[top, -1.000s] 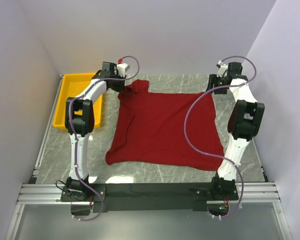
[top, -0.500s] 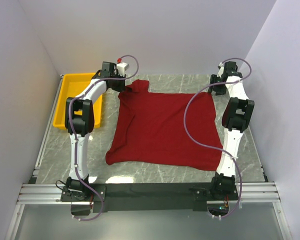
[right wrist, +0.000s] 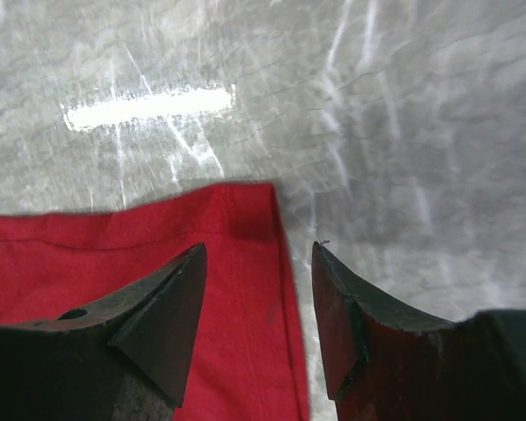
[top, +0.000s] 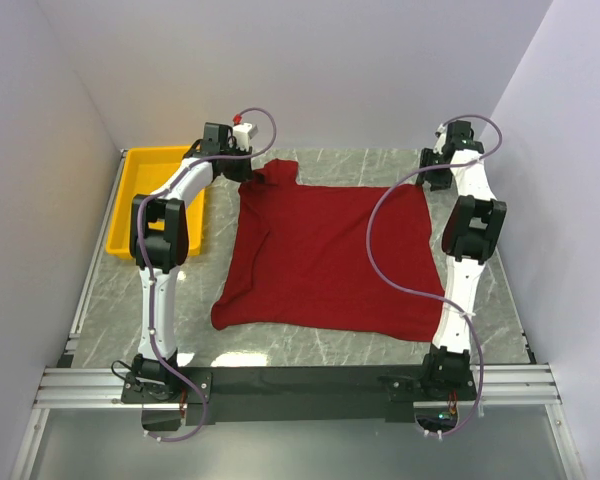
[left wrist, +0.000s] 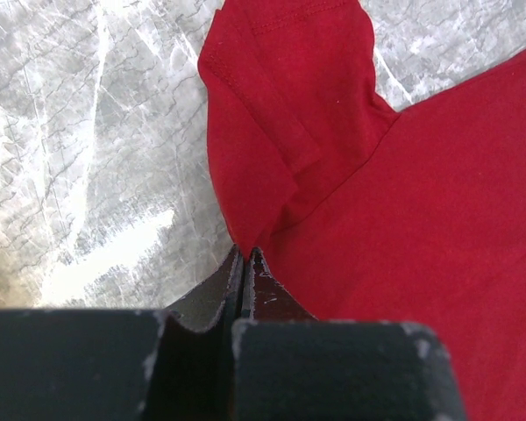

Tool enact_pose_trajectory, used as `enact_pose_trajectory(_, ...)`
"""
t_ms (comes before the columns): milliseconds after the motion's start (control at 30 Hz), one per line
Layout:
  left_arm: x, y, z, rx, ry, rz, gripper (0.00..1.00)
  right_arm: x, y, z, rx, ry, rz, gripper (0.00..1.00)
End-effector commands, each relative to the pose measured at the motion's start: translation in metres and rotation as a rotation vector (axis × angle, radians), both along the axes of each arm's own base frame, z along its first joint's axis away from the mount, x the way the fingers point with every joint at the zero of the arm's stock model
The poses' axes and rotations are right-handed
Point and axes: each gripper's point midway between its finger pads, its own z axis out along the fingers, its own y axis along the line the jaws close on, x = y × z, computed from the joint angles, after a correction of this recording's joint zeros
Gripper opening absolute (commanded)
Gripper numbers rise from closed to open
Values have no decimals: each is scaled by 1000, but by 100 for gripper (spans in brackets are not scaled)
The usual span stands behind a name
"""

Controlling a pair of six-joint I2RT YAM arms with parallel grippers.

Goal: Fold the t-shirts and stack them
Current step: Flatten the tshirt out

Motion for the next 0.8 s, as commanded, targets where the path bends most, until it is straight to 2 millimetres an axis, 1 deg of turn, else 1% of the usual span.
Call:
enact_pose_trajectory(0, 7, -6, 32, -48, -64, -7, 0, 4, 16, -13, 31, 25, -11, 58)
enact_pose_trajectory(133, 7, -7, 36, -58, -68, -5, 0, 9, 16, -11, 16, 12, -36, 57)
enact_pose_trajectory(300, 7, -8, 35, -64, -65, -6, 0, 9, 14, -13, -4, 17, -51, 54)
enact_pose_trajectory(433, 6, -9, 34, -71, -60, -5, 0, 9, 14, -13, -4, 17, -51, 49)
enact_pose_trajectory(533, 6, -9, 33, -72, -61, -3, 0, 9, 14, -13, -2, 18, -46, 40)
enact_pose_trajectory(567, 6, -8, 33, -70, -62, -1, 0, 9, 15, -14, 3, 20, -42, 33)
enact_pose_trajectory(633, 5, -8, 33, -71, -63, -2, 0, 9, 16, -14, 5, 19, -39, 26)
enact_pose_trajectory(667, 5, -8, 32, -69, -62, -2, 0, 8, 17, -14, 13, 21, -35, 18)
enact_pose_trajectory(700, 5, -8, 32, -69, -62, 0, 0, 8, 17, -12, 19, 17, -32, 12)
enact_pose_trajectory(733, 5, -8, 31, -67, -62, -1, 0, 8, 16, -12, 25, 17, -33, 1)
enact_pose_trajectory(767, 5, -7, 30, -66, -60, 2, 0, 10, 18, -9, 53, 5, -29, 0)
